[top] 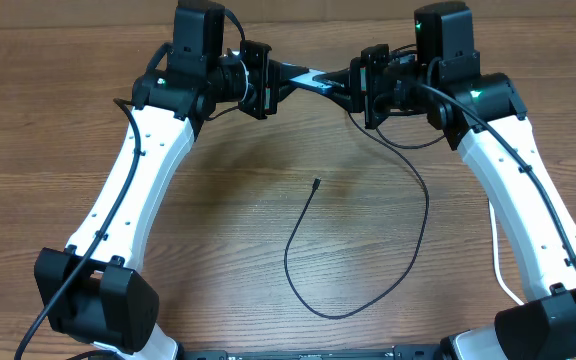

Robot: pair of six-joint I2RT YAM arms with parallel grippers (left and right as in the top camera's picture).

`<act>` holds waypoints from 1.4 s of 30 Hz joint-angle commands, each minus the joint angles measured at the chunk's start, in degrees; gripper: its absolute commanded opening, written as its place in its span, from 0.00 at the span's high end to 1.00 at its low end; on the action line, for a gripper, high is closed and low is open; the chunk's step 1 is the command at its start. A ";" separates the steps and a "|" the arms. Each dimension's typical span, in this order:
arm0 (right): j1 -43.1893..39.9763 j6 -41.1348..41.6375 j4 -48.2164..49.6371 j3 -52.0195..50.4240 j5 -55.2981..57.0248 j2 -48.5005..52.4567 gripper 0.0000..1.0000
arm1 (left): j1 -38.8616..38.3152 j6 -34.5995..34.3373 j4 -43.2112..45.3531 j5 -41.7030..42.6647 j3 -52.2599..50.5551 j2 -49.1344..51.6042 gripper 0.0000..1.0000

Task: Plug charger to phone and switch on socket
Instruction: 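Bring the phone between both grippers and hold it edge-on, then release the phone from the right gripper, keep it in the left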

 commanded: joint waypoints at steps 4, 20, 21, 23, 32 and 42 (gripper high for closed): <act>0.15 -0.33 -0.04 0.17 -0.61 -1.73 0.67 | 0.26 -0.74 0.52 1.95 0.28 0.42 0.96; 0.09 -19.15 -3.85 0.17 7.30 -1.75 0.00 | 6.14 15.61 -4.72 -10.01 0.28 0.42 0.96; 0.09 -21.70 -5.09 0.17 9.05 -1.73 0.00 | 6.99 18.53 -5.92 -11.43 0.28 0.42 0.96; 0.09 -27.15 -8.63 0.17 13.84 -1.73 0.00 | 8.98 25.55 -9.09 -14.75 0.26 0.42 0.96; 1.55 -48.30 -21.79 -0.33 38.95 -0.70 0.00 | 13.05 67.65 -17.14 -18.62 0.09 0.59 0.96; 8.98 -51.58 -18.25 -6.51 43.12 6.12 0.00 | 11.54 87.45 -19.91 -21.22 -1.79 0.59 0.96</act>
